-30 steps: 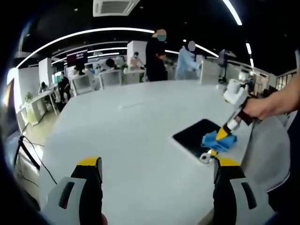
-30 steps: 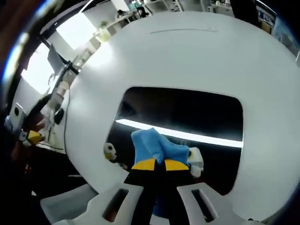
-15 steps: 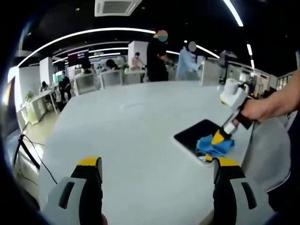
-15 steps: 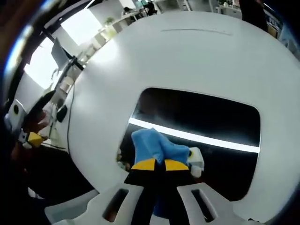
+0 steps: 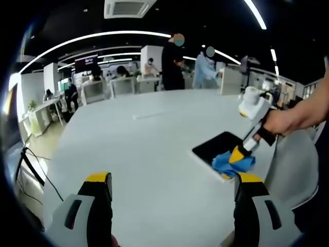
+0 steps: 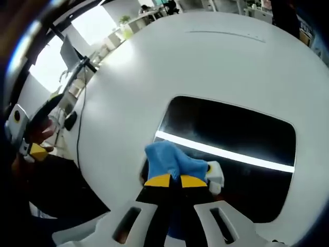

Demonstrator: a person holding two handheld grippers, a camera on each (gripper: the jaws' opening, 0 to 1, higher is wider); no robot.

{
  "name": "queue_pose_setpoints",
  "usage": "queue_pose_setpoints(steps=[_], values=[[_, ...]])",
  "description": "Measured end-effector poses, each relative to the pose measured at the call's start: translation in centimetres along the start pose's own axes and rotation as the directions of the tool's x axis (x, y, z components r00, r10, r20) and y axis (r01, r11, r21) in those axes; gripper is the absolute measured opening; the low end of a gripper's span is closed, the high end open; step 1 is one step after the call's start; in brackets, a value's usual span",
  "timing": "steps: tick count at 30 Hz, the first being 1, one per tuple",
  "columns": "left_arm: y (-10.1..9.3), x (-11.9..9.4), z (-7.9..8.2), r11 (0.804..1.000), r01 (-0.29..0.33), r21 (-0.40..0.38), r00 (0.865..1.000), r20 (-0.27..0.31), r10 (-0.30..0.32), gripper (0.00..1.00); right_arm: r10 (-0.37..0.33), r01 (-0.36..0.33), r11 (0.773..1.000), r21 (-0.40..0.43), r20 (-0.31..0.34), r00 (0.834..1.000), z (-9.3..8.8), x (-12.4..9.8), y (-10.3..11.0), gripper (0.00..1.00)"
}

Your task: Wipe the mirror surface with the cleaning cloth until all visible marks leave the cleaned area.

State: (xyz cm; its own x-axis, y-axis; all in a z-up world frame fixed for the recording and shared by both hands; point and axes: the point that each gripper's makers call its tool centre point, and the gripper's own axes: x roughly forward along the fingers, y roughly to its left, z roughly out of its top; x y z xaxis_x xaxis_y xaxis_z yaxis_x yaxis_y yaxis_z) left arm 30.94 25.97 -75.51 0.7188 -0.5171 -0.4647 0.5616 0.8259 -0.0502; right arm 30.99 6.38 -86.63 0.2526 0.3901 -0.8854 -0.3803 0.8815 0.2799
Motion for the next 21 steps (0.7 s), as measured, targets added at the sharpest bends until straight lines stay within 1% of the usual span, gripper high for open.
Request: queue_pose_setpoints(steps=[8,11,16,21], values=[[0.0,0.1,0.0,1.0,0.0,0.0,1.0,0.002,0.0,1.0,0.009,-0.009,1.0,0.004,0.007,1.0,0.3,0.3,0.6,0.0],[0.0,0.2,0.1,1.0,0.001,-0.003,1.0,0.003,-0.001,1.0,0.016,-0.016,1.0,0.009,0.01,1.0,0.4,0.4,1.0,0.0],[-0.3,0.4,0.2,1.0,0.008,-0.004,1.0,0.003,-0.008,1.0,0.025,-0.025,1.0,-0.006,0.009,1.0,0.8,0.8,2.1,0.0],[-0.4,0.6,0.2,1.0,0.011,-0.005,1.0,0.004,-0.011,1.0,0.027,-0.027,1.0,-0.009,0.007,1.0,0.8,0.9,2.2,0.0]])
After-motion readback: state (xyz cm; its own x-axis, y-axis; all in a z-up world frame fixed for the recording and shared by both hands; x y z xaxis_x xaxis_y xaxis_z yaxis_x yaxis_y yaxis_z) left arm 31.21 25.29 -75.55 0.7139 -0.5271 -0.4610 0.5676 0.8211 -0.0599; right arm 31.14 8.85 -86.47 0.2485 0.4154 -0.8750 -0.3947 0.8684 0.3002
